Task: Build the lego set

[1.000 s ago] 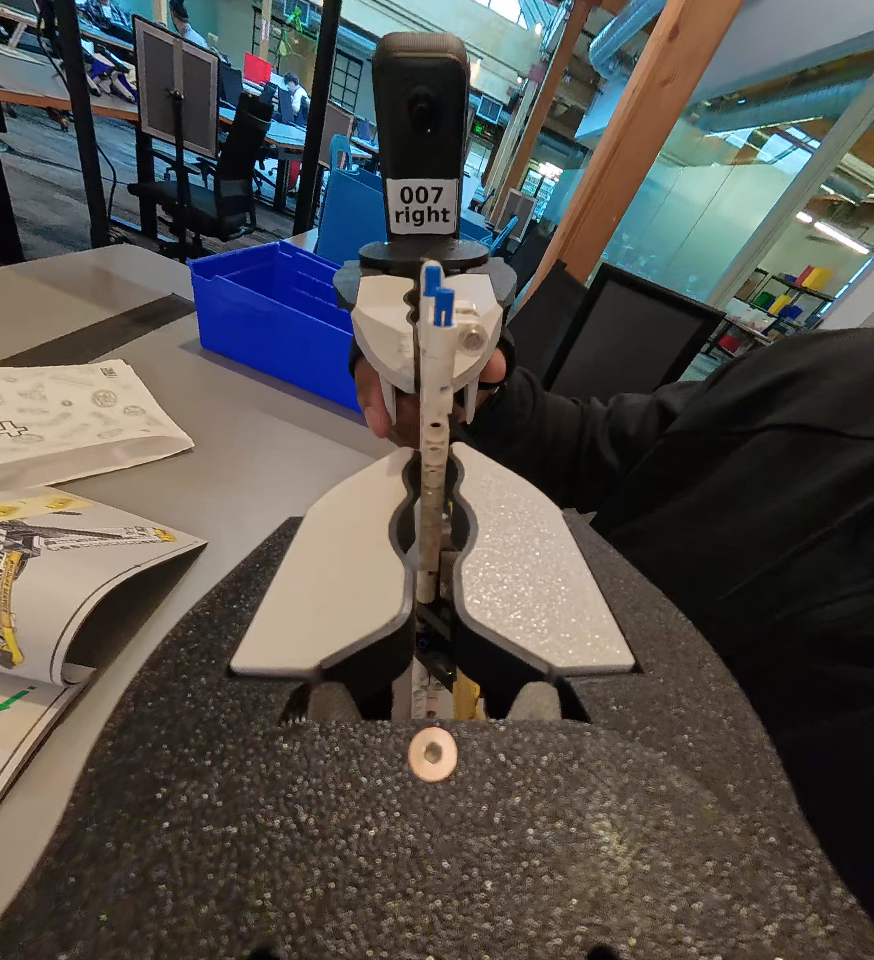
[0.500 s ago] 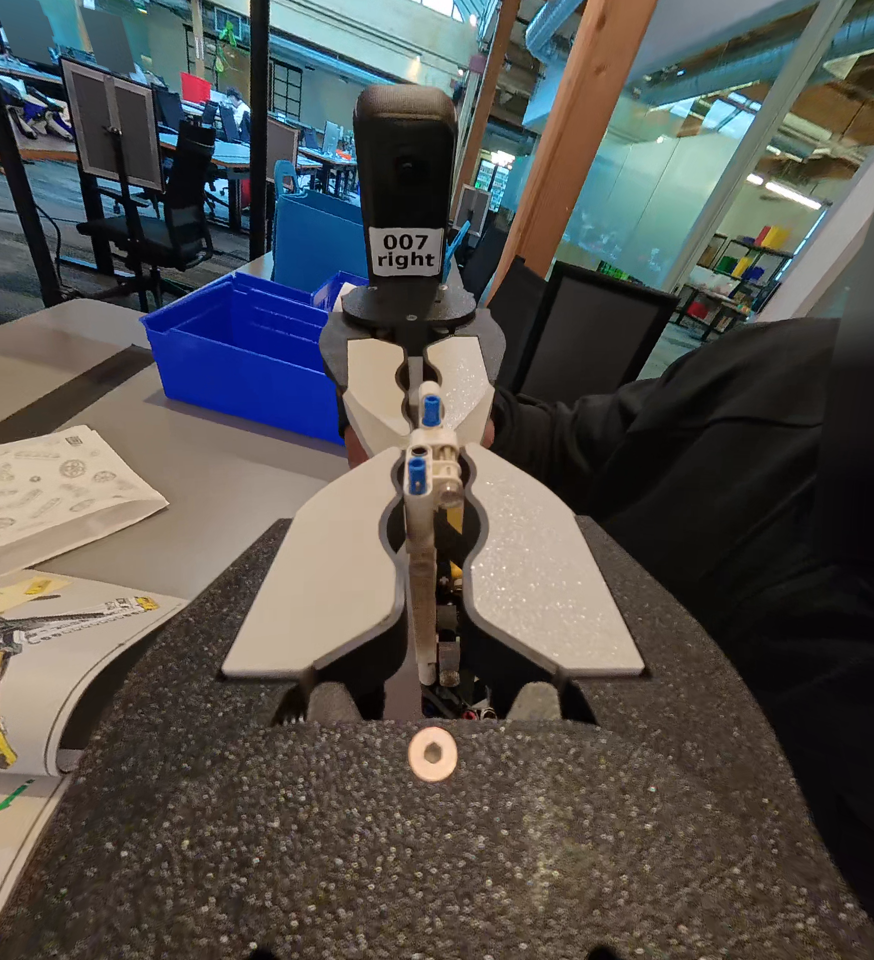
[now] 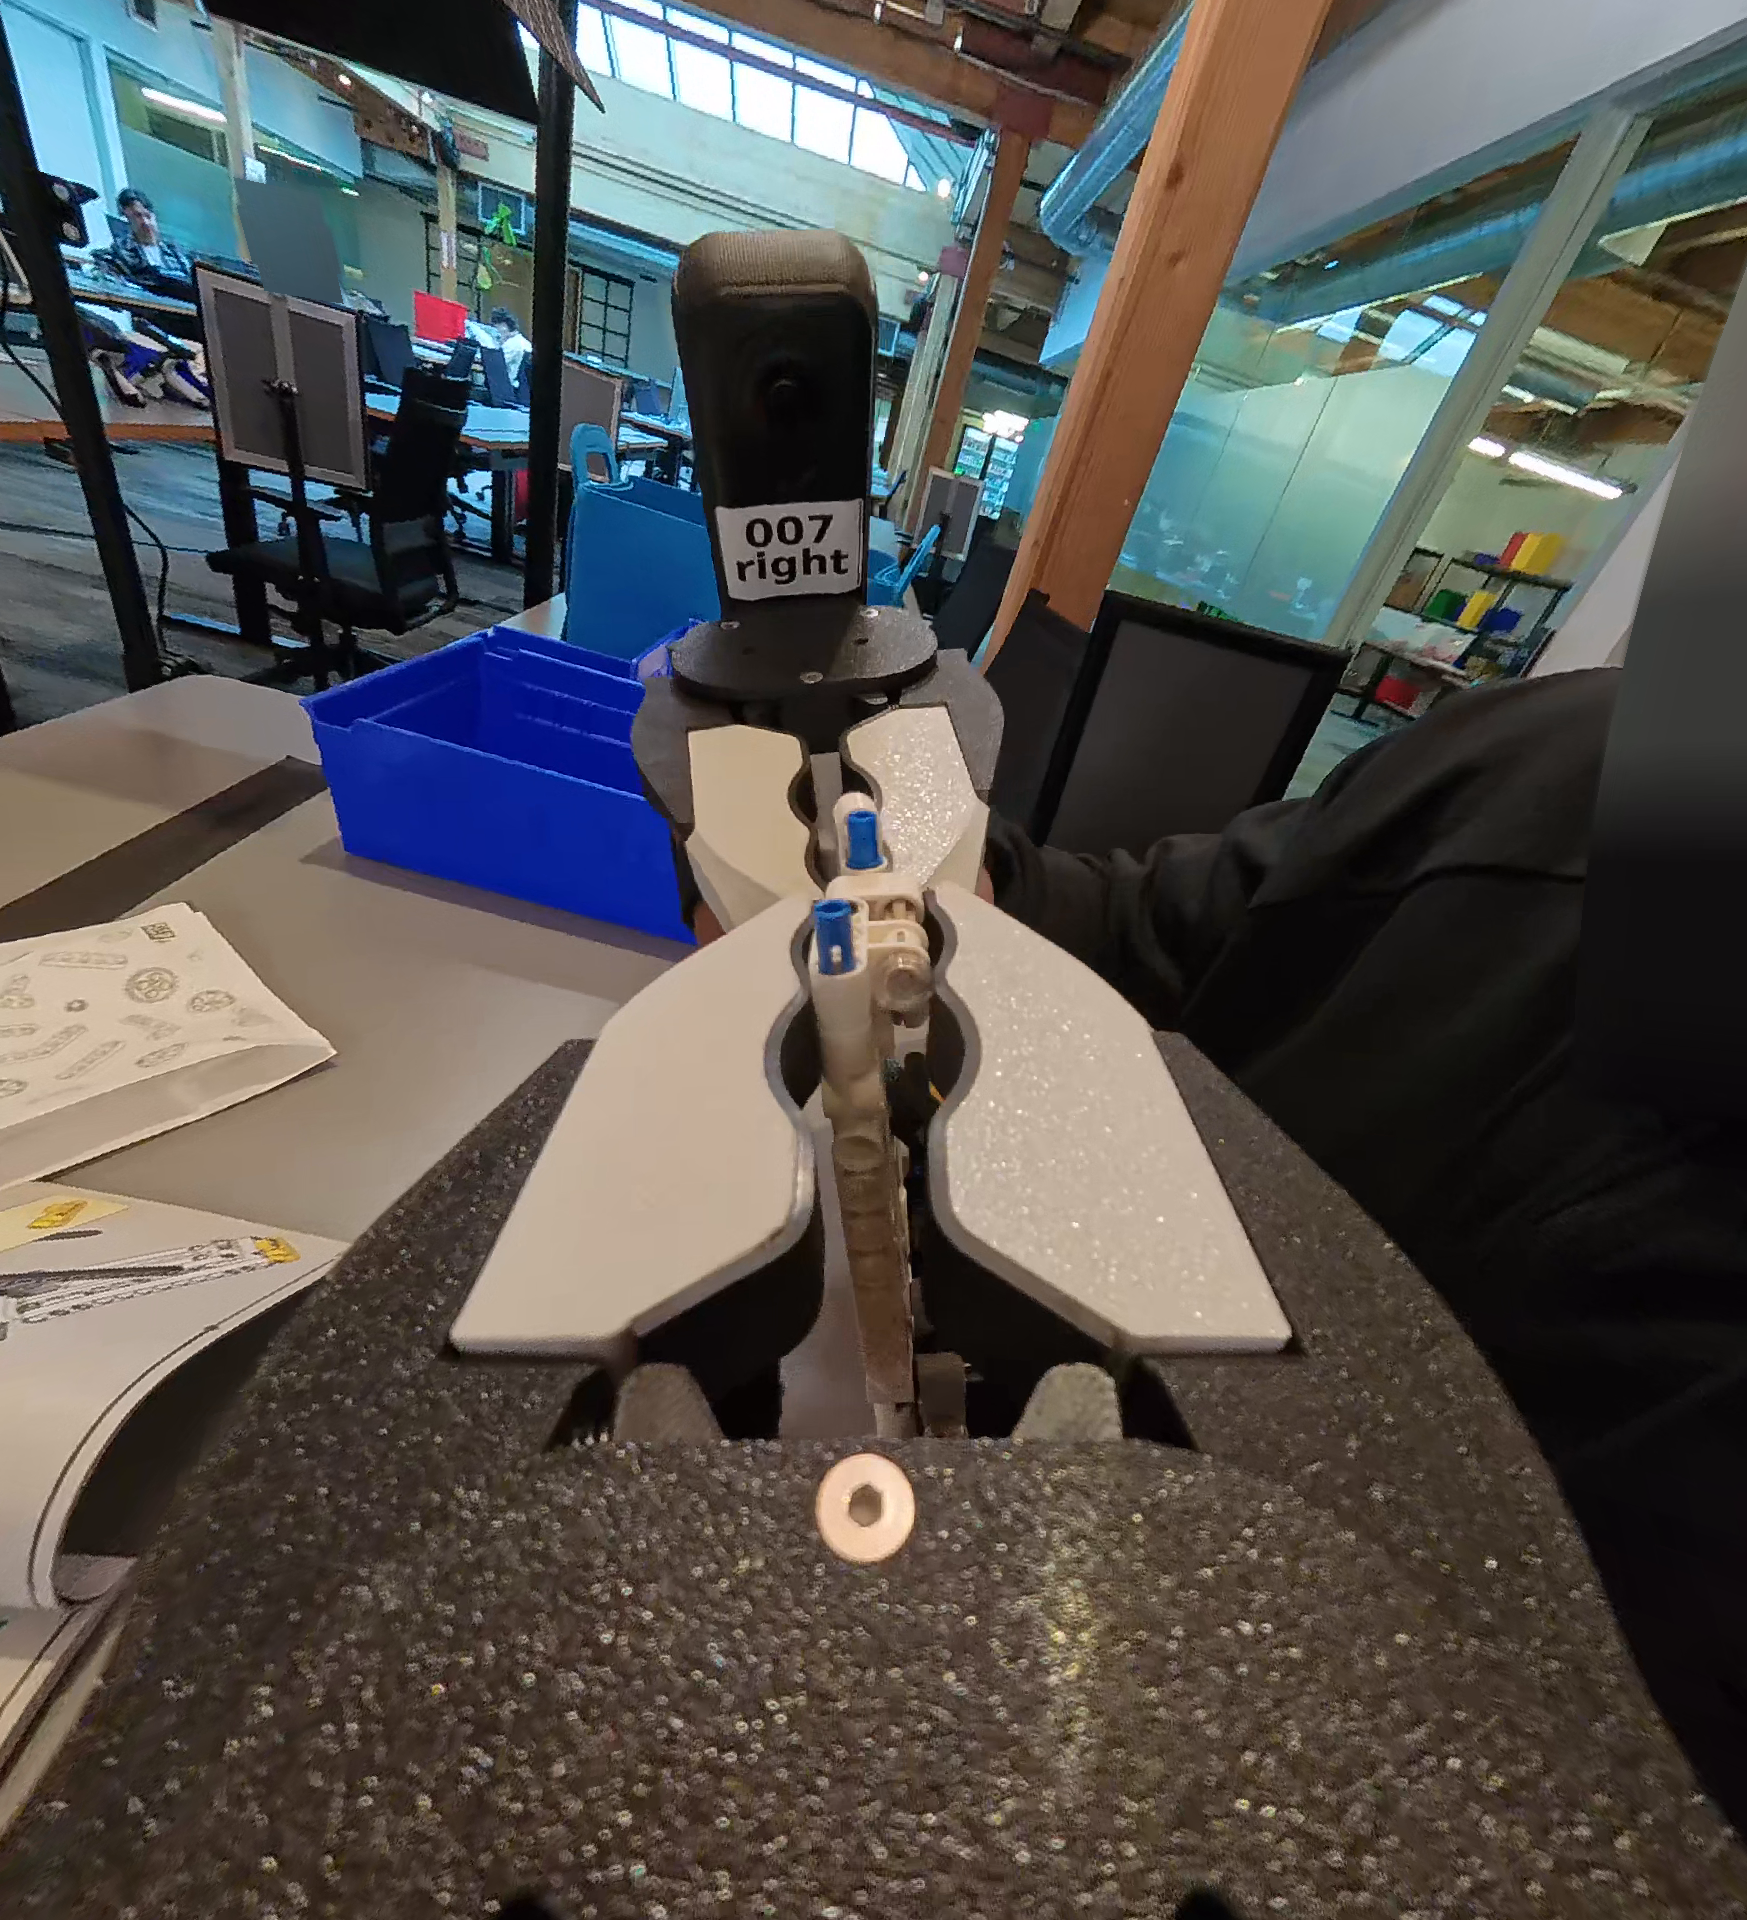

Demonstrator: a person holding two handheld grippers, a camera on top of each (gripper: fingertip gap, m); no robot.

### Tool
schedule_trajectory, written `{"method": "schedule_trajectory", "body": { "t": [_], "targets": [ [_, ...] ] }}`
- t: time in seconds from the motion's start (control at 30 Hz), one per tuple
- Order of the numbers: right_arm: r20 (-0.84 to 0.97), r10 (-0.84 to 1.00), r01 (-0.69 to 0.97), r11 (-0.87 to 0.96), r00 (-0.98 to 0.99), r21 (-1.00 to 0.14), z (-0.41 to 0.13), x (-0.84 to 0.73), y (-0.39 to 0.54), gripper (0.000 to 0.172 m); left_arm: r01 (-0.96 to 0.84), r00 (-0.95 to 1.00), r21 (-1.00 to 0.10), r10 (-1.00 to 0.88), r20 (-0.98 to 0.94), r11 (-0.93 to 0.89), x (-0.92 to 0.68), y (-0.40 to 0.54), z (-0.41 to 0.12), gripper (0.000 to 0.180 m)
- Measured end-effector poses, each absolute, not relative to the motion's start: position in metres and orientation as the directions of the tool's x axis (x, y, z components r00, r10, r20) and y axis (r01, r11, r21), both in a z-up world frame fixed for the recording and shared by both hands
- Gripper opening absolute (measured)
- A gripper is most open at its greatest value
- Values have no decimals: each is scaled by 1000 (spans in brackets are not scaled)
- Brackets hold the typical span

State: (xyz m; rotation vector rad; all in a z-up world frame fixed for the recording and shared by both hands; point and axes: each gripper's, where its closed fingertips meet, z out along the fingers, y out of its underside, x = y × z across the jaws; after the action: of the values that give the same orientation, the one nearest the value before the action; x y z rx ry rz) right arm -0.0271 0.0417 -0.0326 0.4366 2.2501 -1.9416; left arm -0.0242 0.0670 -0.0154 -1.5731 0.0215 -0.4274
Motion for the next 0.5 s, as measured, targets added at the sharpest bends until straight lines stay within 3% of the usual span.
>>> {"method": "schedule_trajectory", "body": {
  "t": [0.5],
  "targets": [
    [-191, 143, 214, 168, -971, -962, -24, -18, 31, 7, 127, 958, -991, -253, 133, -38, -11, 56, -7, 16]
  ]
}}
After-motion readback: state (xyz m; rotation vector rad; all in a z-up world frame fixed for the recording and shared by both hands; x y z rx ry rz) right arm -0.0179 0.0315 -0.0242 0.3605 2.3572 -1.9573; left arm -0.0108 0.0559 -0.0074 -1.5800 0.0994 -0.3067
